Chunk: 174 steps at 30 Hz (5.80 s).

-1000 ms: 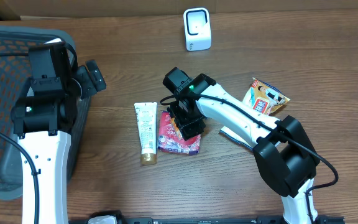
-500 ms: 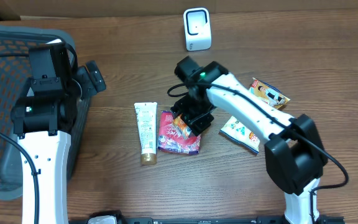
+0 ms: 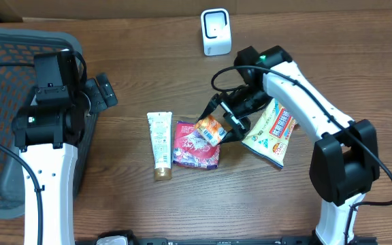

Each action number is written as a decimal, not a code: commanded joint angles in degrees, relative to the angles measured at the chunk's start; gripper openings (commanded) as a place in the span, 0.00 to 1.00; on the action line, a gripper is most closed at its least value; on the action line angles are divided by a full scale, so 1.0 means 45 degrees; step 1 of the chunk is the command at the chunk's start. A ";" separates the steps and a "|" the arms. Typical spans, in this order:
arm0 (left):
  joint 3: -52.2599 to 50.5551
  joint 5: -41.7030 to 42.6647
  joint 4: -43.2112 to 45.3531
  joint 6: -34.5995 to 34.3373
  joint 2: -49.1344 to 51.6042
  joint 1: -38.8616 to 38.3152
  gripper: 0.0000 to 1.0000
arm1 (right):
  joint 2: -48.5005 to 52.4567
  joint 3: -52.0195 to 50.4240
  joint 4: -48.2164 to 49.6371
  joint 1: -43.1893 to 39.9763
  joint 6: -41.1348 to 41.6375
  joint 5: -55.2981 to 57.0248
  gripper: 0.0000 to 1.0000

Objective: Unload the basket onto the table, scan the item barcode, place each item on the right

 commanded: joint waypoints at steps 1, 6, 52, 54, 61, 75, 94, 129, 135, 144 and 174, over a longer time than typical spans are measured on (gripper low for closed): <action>0.0223 0.0189 -0.0136 -0.0131 -0.0107 -0.0010 1.00 | -0.0525 0.0311 -0.0078 -0.0389 -0.0831 -0.1219 0.72; 0.0223 0.0189 -0.0136 -0.0126 -0.0107 -0.0010 1.00 | -0.0525 0.0311 -0.0466 -0.0515 -0.1171 -0.2064 0.69; 0.0223 0.0189 -0.0136 -0.0131 -0.0107 -0.0010 1.00 | 0.3162 0.0287 2.2425 -0.0340 -0.9243 1.4814 0.68; 0.0223 0.0189 -0.0136 -0.0131 -0.0107 -0.0010 1.00 | 0.3648 0.0287 2.3115 -0.0330 -0.9724 1.4814 0.69; 0.0223 0.0189 -0.0136 -0.0131 -0.0107 -0.0010 1.00 | 0.4507 0.0287 2.3625 -0.0316 -1.0103 1.4717 0.69; 0.0223 0.0189 -0.0136 -0.0131 -0.0107 -0.0010 1.00 | 0.5251 0.0287 2.4378 -0.0306 -1.0093 1.3974 0.69; 0.0223 0.0189 -0.0136 -0.0131 -0.0107 -0.0010 1.00 | 0.5158 0.0291 2.4766 -0.0311 -1.0098 1.3993 0.68; 0.0223 0.0189 -0.0136 -0.0131 -0.0107 -0.0010 1.00 | -0.2249 -0.1559 0.6805 -1.2983 -0.5872 1.5013 0.66; 0.0223 0.0189 -0.0136 -0.0131 -0.0107 -0.0010 1.00 | -0.1525 -0.2958 0.7111 -1.5781 -0.4872 1.2410 0.64; 0.0223 0.0189 -0.0136 -0.0131 -0.0107 -0.0010 1.00 | -0.1972 -0.1297 0.6130 -1.6160 -0.4697 1.2007 1.00; 0.0223 0.0189 -0.0136 -0.0131 -0.0107 -0.0010 1.00 | -0.3157 -0.9719 0.9160 -0.8597 -0.8699 0.4813 1.00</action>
